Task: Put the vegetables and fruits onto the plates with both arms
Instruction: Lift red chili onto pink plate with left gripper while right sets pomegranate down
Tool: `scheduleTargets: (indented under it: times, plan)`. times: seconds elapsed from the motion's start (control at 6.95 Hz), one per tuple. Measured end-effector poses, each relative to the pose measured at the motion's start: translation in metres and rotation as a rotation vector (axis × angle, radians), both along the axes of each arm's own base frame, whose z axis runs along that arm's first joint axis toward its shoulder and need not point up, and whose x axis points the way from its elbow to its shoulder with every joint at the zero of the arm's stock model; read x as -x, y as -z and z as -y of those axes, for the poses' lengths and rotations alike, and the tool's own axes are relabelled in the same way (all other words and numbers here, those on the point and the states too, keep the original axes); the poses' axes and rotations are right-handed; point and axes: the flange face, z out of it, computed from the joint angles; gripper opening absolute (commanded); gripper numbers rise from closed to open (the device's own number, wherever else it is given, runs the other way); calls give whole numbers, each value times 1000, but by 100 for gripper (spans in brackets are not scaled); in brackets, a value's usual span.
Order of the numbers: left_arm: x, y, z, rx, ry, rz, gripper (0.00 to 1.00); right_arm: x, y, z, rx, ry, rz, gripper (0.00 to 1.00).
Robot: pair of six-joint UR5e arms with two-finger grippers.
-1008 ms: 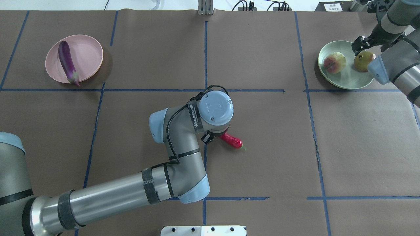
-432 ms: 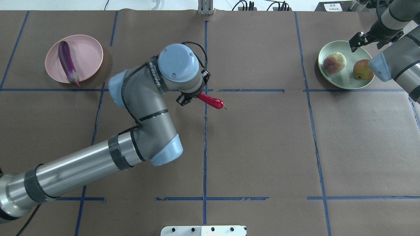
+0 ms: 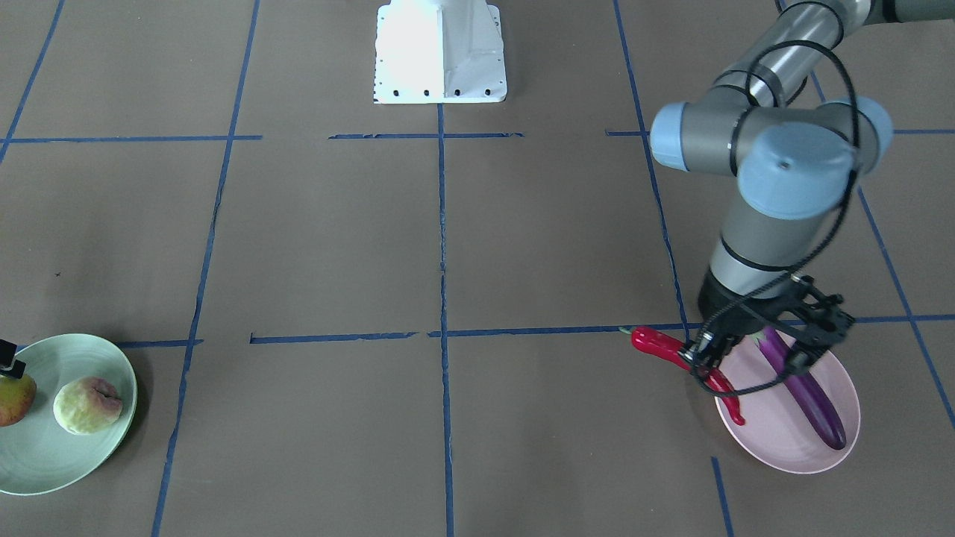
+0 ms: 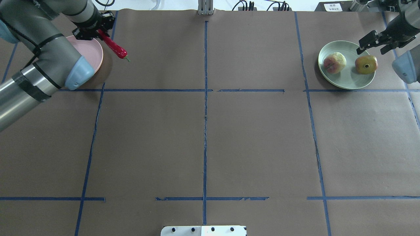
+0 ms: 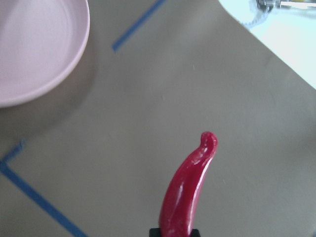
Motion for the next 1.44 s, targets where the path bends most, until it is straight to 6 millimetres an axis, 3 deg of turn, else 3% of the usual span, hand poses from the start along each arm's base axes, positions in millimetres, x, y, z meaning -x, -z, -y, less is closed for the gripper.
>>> scheduleTargets:
  times: [0.14,0.29,0.43,0.58,0.72,0.86,1.01,1.15,1.3,1.44]
  plan:
    - [19,-39,22,-15,-35,37,4,-8,12,-32,-14,14,38,100]
    - [33,-73,38,-23,-61,69,26,-19,24,-68,-13,21,54,100]
    - [45,-98,48,-20,-82,99,75,-30,33,-103,-1,23,56,100]
    - [50,-118,53,-9,-93,118,100,-42,35,-143,12,25,53,100]
    - [52,-128,56,-7,-96,124,100,-52,34,-175,24,25,49,100]
    - [55,-125,57,-14,-98,109,100,-58,33,-192,30,25,47,100]
    - [60,-110,49,-24,-112,52,100,-61,33,-200,32,25,46,100]
    - [70,-96,22,-36,-136,-26,100,-63,32,-204,31,25,45,100]
    - [90,-95,-32,-58,-161,-83,100,-69,26,-207,24,32,39,100]
    - [113,-99,-103,-98,-198,-108,100,-80,12,-211,2,51,26,100]
